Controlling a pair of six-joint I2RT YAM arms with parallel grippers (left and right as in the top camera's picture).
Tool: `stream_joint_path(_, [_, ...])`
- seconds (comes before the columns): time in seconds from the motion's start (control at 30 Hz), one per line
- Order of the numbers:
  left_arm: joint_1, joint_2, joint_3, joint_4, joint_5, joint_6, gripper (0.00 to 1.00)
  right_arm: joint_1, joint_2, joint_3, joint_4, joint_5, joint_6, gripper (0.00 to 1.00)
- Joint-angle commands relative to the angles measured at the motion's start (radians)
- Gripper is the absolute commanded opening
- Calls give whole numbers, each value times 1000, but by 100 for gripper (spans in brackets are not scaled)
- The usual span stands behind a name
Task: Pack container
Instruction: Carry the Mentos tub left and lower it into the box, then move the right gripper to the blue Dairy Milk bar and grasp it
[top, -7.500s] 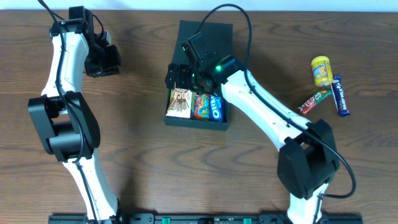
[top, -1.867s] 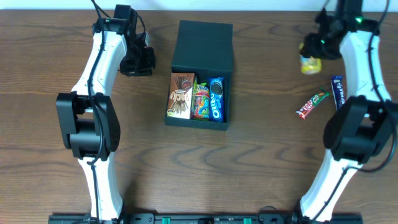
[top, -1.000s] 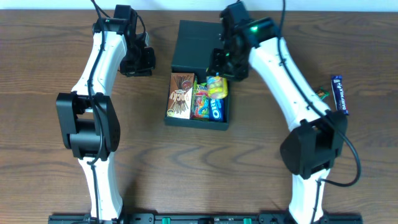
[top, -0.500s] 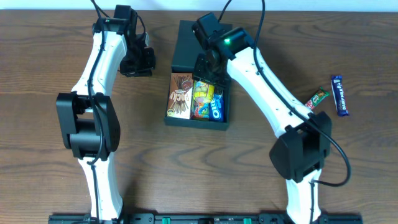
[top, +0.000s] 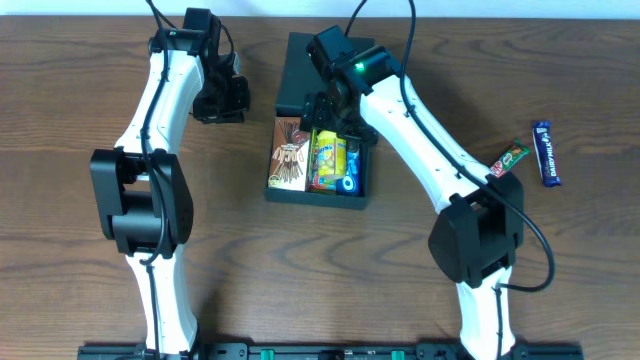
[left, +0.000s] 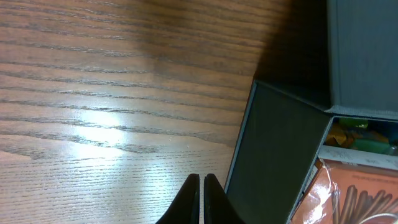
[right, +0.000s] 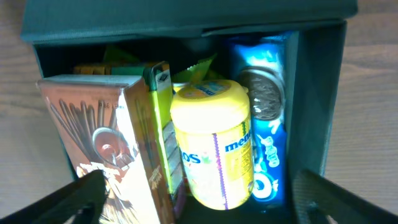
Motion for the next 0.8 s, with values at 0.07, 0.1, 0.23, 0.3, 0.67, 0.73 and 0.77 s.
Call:
stream_joint_path(0.07, [-3,-14,19,-8,3,-4,6,-28,-3,12,-5,1,-110,99])
stream_joint_path(0.1, [-3,-14,19,-8,3,-4,6,-38,-13,12,-5,1,-119,99])
stream_joint_path(0.23, [-3,-14,19,-8,3,-4,6,-95,-60,13,-2,16,-156,99])
stream_joint_path(0.3, [-3,-14,19,-8,3,-4,6,-136,-86,12,-2,51,-190,99])
stream_joint_path(0.67, [-3,-14,19,-8,3,-4,6,-438,-114,11,-27,296,-462,99])
stream_joint_path(0.73, [-3,-14,19,-8,3,-4,6,-502,-114,11,-22,313,-471,99])
stream_joint_path(0.77, [-3,-14,19,-8,3,-4,7,-544,-114,11,-19,315,-478,98])
